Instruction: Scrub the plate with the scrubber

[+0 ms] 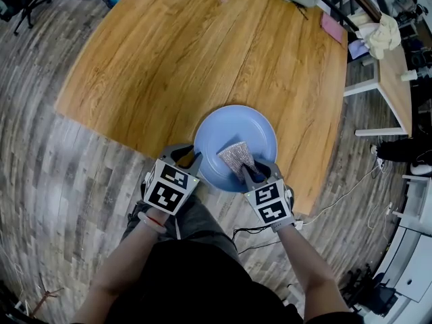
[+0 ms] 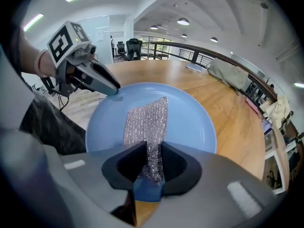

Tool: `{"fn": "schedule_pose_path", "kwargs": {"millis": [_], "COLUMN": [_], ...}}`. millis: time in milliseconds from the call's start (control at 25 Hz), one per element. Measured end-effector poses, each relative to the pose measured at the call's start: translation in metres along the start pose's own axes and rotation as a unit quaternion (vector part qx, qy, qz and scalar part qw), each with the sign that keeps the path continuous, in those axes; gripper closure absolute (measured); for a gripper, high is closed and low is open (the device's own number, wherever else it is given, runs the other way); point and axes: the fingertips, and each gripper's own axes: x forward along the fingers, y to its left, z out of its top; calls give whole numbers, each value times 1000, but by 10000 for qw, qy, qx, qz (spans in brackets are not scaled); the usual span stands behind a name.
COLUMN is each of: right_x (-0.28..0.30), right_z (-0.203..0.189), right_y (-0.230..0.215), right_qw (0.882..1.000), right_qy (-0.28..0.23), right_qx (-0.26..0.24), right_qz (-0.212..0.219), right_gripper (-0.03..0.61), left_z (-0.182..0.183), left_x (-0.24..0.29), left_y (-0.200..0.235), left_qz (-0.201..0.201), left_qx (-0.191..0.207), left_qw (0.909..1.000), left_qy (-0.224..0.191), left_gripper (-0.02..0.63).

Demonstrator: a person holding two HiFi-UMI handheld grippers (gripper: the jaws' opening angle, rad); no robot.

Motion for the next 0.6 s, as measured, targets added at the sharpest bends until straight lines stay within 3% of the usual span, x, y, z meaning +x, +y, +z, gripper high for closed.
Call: {"fn": "schedule_pose_path", "kwargs": {"millis": [280,600], "right_x": [15,33], "right_z": [24,47], "right_y": [50,49], "right_qw": [9988,9985], "right_qy": [-81,-78], "right_qx": [-74,158], "right_qz": [484,513], "right_gripper": [497,492], "left_z": [1,3], "left_x": [2,2], "left_y": [1,5], "left_qz": [45,99], "left_qx": [25,-92], "left_qw": [10000,9998], "left_qy": [-17,-114], "left_gripper": [534,541]}}
